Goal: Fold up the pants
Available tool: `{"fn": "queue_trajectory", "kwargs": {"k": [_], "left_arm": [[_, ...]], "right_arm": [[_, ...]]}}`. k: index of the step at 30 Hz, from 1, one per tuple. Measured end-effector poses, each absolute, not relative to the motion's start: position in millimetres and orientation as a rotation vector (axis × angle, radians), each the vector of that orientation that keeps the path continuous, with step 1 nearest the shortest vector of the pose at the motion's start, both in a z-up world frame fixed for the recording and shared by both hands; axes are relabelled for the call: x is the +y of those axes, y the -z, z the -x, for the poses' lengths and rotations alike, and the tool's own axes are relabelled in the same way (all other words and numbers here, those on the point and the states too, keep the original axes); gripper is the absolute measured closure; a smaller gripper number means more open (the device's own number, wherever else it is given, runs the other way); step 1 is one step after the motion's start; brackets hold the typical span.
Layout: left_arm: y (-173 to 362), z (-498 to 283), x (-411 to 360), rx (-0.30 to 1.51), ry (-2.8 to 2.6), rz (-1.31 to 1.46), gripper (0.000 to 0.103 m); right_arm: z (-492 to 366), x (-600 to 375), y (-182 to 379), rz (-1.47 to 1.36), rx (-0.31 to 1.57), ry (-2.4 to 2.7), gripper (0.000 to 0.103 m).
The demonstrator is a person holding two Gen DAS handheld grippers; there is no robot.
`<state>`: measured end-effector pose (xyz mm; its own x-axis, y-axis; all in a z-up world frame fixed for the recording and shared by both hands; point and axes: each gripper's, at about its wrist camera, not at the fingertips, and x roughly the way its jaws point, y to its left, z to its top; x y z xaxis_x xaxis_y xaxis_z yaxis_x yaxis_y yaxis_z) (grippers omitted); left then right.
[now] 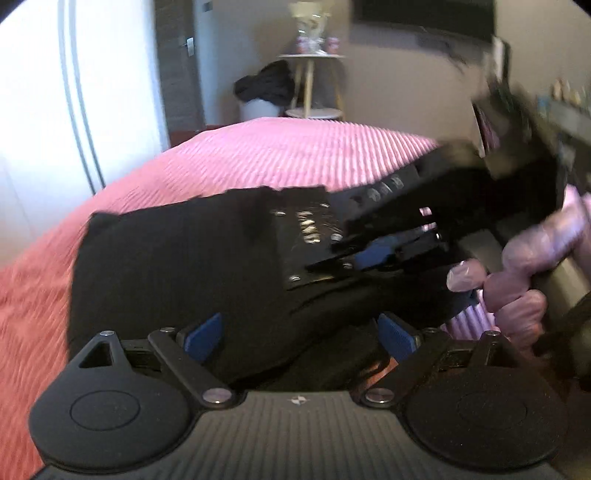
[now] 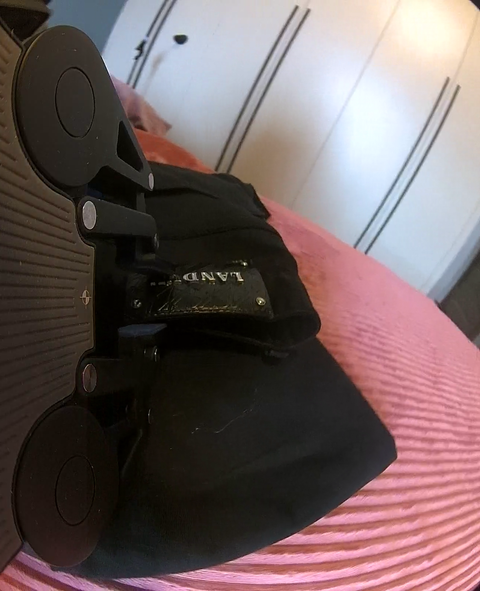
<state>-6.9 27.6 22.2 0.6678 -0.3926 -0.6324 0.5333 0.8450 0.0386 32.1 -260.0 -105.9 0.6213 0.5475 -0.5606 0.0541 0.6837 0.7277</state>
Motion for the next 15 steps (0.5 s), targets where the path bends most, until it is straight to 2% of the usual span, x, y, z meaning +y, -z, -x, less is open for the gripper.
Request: {"fn": "queue_trajectory", "kwargs": {"k": [3, 4, 5, 9, 15], "left_arm": [[-45.1, 18.1, 56.1, 0.589, 0.402, -0.218, 0.01], [-50.8, 20.1, 69.7, 0.565, 0.339, -0.207, 0.005], [-53.3, 17.9, 83.3, 0.555, 0.258, -0.206, 0.004], [-41.4, -6.4, 127.3, 0.664, 0.054, -0.187, 0.004], [-38.1, -4.9, 149.9, 0.716, -0.029, -0.115, 0.004]], "right_arm": [[-29.8, -255.2, 104.2, -0.774, 0.856, -0.306, 0.075], [-29.0, -254.2, 104.8, -0.778, 0.85, -0.298, 0.075], [-26.5, -253.2, 104.2, -0.778, 0.843, -0.29, 0.075], [-13.1, -249.2, 93.5, -0.744, 0.814, -0.255, 0.075], [7.1, -260.1, 64.7, -0.684, 0.747, -0.219, 0.078]]}}
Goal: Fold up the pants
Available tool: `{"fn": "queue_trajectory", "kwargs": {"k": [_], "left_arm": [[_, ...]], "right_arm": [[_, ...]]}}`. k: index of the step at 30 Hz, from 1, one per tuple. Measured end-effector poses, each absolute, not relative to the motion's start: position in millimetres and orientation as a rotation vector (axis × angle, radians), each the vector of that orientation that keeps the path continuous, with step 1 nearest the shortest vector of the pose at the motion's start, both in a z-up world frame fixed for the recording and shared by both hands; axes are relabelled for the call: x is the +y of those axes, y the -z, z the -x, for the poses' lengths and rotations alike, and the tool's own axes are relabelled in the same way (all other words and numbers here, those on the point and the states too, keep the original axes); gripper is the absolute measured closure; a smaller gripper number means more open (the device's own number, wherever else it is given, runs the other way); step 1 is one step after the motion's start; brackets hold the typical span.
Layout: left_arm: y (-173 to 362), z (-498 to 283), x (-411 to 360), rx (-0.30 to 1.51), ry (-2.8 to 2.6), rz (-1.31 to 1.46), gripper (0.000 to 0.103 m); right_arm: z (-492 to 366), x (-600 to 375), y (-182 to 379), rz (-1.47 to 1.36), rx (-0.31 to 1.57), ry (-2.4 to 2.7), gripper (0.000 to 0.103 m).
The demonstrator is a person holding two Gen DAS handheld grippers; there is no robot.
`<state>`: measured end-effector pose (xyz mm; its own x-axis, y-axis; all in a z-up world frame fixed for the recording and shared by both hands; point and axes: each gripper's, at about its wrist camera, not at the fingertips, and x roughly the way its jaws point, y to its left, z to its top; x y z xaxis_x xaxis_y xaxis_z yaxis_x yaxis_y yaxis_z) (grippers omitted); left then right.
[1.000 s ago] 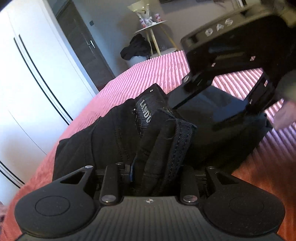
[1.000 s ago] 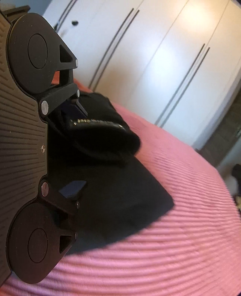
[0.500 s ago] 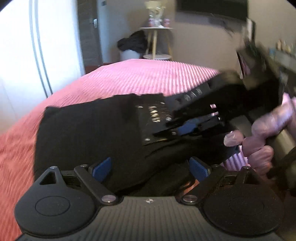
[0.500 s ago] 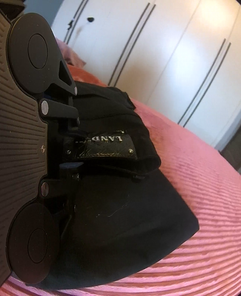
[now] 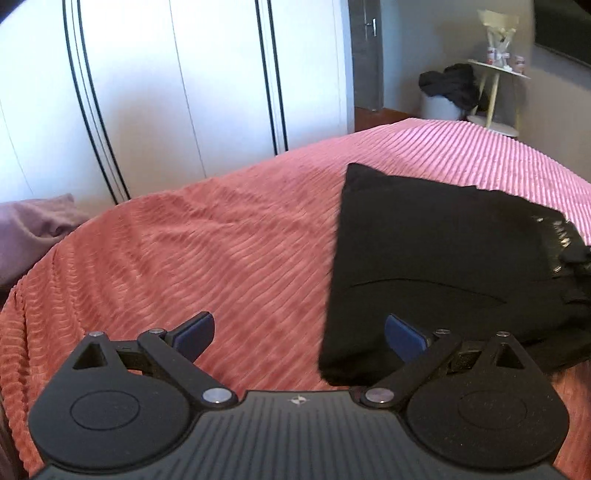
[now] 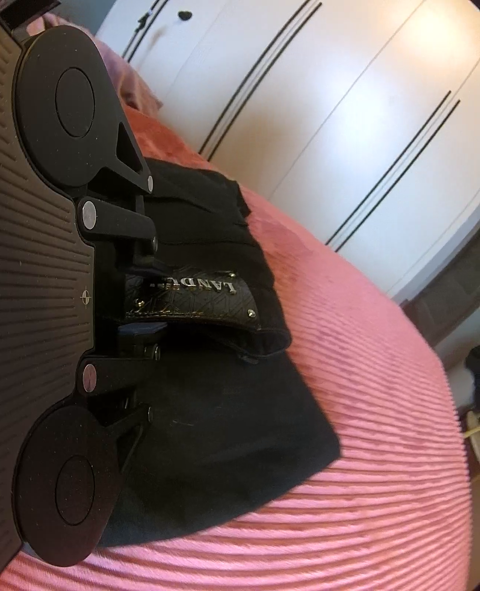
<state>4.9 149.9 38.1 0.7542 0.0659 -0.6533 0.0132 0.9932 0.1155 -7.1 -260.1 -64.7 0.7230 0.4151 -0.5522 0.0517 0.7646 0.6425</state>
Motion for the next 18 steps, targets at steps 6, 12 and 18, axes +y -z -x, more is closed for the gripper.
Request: {"fn": "queue_trajectory", "kwargs": {"k": [6, 12, 18], "left_arm": [[-33.3, -5.8, 156.1, 0.73, -0.056, -0.091, 0.004], [-26.8, -16.6, 169.2, 0.766, -0.024, 0.054, 0.004], [-13.8, -33.3, 170.7, 0.87, -0.059, 0.121, 0.004]], "right_arm": [[24.2, -267.7, 29.2, -0.611, 0.658, -0.189, 0.079], [30.7, -283.1, 53.4, -0.617, 0.793, -0.111, 0.042], [43.5, -305.8, 91.6, -0.934, 0.861, -0.221, 0.03]]}}
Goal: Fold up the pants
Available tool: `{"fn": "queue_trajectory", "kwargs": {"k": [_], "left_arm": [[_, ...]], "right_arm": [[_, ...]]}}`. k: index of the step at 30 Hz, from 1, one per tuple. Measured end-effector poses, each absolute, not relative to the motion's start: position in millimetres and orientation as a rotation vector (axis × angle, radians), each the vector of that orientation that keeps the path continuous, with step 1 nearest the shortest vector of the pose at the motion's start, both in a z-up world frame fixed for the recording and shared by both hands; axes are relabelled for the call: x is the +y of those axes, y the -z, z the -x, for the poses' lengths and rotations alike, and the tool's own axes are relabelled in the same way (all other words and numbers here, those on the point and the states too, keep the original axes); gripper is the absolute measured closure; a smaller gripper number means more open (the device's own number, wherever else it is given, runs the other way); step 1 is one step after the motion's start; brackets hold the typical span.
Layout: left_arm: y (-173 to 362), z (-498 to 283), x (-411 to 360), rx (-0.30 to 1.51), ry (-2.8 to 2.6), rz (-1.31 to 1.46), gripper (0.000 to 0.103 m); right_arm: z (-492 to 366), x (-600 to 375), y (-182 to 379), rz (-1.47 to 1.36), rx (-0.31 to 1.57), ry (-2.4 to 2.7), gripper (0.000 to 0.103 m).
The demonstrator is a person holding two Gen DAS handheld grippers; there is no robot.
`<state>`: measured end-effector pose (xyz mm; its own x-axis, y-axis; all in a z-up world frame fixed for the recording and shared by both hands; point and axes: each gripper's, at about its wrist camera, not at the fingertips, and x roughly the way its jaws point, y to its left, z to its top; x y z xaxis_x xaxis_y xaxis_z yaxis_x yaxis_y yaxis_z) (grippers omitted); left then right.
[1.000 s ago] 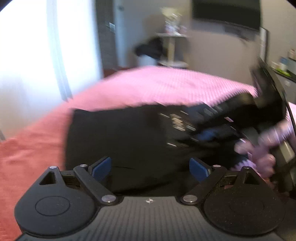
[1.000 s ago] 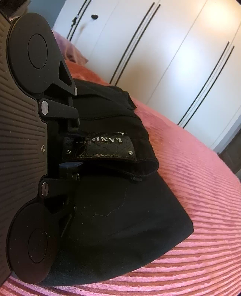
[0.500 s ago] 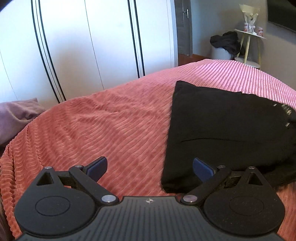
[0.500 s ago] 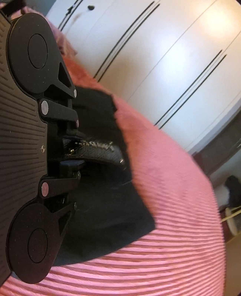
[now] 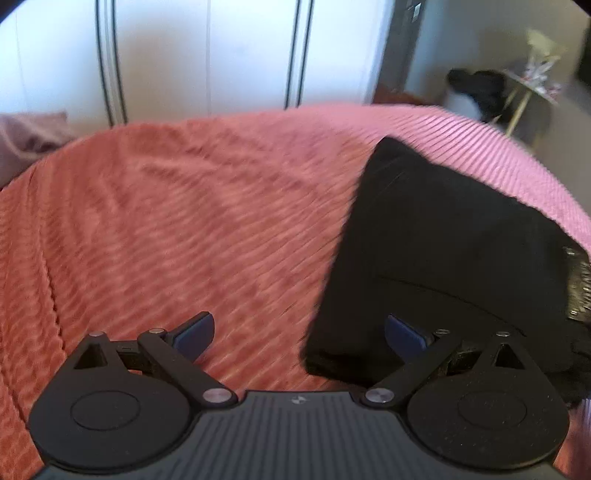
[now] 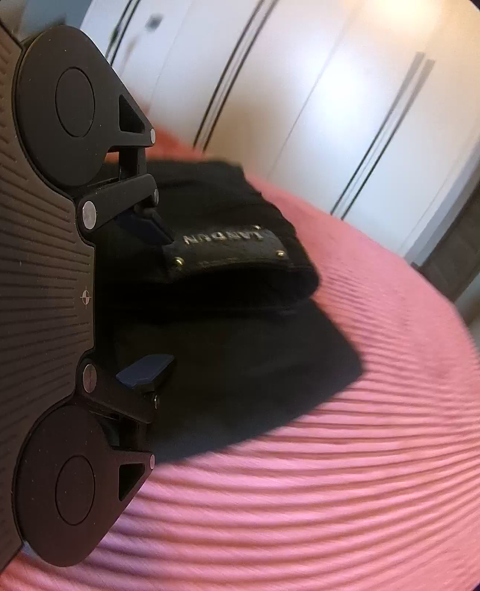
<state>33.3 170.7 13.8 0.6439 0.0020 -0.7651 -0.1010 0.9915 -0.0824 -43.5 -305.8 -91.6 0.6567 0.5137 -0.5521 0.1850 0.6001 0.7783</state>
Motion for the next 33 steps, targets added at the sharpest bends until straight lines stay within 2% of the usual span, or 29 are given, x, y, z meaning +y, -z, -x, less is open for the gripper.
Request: {"fn": "queue_trajectory", "kwargs": {"k": [6, 11, 14, 18, 19, 21, 24, 26, 27, 28, 29, 30, 33], "left_arm": [[-11.4, -38.6, 170.9, 0.86, -0.083, 0.202, 0.004], [-5.3, -46.3, 166.7, 0.89, -0.085, 0.239, 0.004], [-2.9, -46.7, 170.1, 0.888, -0.089, 0.282, 0.004], [-9.7, -35.2, 174.2, 0.798, -0.06, 0.339, 0.004], [-11.2, -33.6, 173.1, 0.782, -0.035, 0.344, 0.004], [-11.2, -34.5, 168.4, 0.781, 0.006, 0.346, 0.004], [-8.5, -40.5, 159.8, 0.809, 0.021, 0.321, 0.004], [-6.6, -43.2, 159.2, 0.823, 0.015, 0.325, 0.004], [-5.3, -43.7, 160.7, 0.828, 0.013, 0.335, 0.004], [-4.2, -43.8, 162.6, 0.831, 0.009, 0.348, 0.004], [-3.9, -43.4, 164.4, 0.828, 0.01, 0.363, 0.004], [-3.9, -42.3, 165.7, 0.823, 0.008, 0.373, 0.004], [-5.8, -37.8, 168.8, 0.789, -0.014, 0.389, 0.004]], "right_arm": [[31.4, -295.2, 94.9, -0.924, 0.887, -0.285, 0.016], [20.5, -279.6, 103.2, -0.96, 0.947, -0.371, 0.022], [9.0, -275.4, 110.1, -0.986, 0.947, -0.367, 0.028], [5.0, -269.9, 114.9, -0.978, 0.944, -0.356, 0.057], [6.7, -269.0, 114.8, -0.971, 0.932, -0.36, 0.058], [8.4, -268.7, 117.1, -0.995, 0.923, -0.37, 0.056], [0.8, -264.8, 120.4, -1.017, 0.923, -0.398, 0.038], [-2.4, -259.6, 118.8, -1.008, 0.925, -0.389, 0.036], [-2.6, -258.0, 117.6, -1.005, 0.921, -0.375, 0.041], [-1.9, -255.5, 115.4, -0.992, 0.926, -0.351, 0.053], [1.0, -254.5, 111.7, -0.974, 0.927, -0.337, 0.057], [3.8, -252.8, 106.1, -0.94, 0.916, -0.319, 0.069], [8.9, -240.0, 81.2, -0.814, 0.873, -0.289, 0.078]]}}
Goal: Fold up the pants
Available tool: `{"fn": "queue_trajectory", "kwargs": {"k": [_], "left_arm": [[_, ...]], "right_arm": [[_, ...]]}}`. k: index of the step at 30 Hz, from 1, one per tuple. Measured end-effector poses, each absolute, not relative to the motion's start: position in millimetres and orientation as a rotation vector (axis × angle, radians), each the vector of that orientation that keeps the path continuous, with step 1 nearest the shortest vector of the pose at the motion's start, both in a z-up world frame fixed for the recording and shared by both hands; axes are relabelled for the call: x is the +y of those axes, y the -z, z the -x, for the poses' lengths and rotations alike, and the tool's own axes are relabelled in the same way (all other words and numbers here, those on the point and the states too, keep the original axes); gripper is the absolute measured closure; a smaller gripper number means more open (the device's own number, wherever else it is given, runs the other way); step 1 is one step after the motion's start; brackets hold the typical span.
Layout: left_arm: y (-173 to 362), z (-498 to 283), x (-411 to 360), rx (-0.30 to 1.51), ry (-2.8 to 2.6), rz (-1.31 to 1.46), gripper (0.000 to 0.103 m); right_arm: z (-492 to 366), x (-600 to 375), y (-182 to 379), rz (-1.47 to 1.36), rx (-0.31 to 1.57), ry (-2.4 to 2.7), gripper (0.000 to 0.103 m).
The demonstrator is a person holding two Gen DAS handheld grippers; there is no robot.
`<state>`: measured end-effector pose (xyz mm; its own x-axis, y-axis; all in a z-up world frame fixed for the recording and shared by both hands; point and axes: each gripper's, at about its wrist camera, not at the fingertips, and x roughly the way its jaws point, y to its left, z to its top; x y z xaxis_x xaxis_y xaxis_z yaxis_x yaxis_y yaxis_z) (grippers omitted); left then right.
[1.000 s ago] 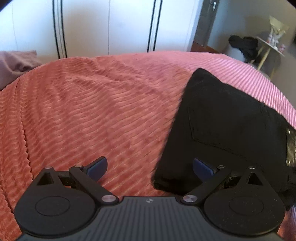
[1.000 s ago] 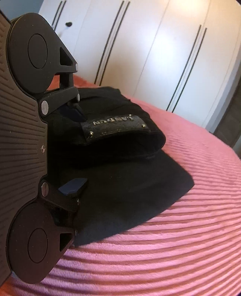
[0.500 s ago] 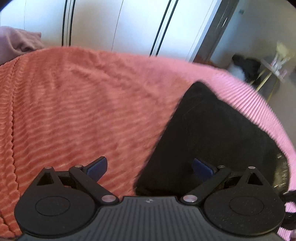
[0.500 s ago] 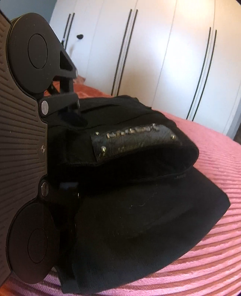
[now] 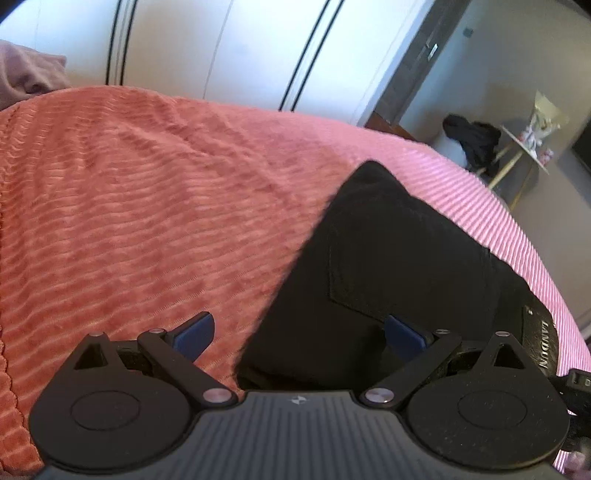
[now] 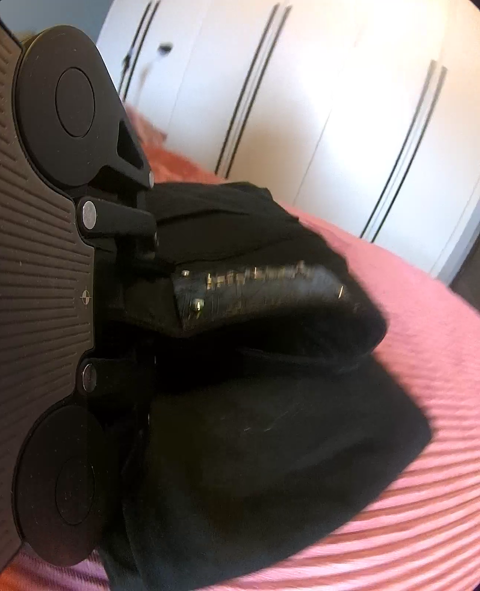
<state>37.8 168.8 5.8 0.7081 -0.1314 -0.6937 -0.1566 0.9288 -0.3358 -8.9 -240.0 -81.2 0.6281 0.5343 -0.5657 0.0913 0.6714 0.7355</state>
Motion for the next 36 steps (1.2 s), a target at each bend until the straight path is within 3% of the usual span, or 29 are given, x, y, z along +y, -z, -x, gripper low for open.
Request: {"fn": "queue_trajectory", "kwargs": {"k": [9, 20, 36], "left_arm": [[-9.8, -38.8, 165.1, 0.792, -0.112, 0.339, 0.004], [-12.0, -41.2, 146.6, 0.805, -0.075, 0.217, 0.004], [-12.4, -38.8, 157.4, 0.83, 0.029, 0.305, 0.004]], "right_arm": [[23.4, -239.5, 6.8, -0.678, 0.689, -0.274, 0.083], [27.4, -245.9, -3.0, -0.614, 0.655, -0.202, 0.083], [20.5, -259.2, -16.9, -0.665, 0.649, -0.168, 0.083]]}}
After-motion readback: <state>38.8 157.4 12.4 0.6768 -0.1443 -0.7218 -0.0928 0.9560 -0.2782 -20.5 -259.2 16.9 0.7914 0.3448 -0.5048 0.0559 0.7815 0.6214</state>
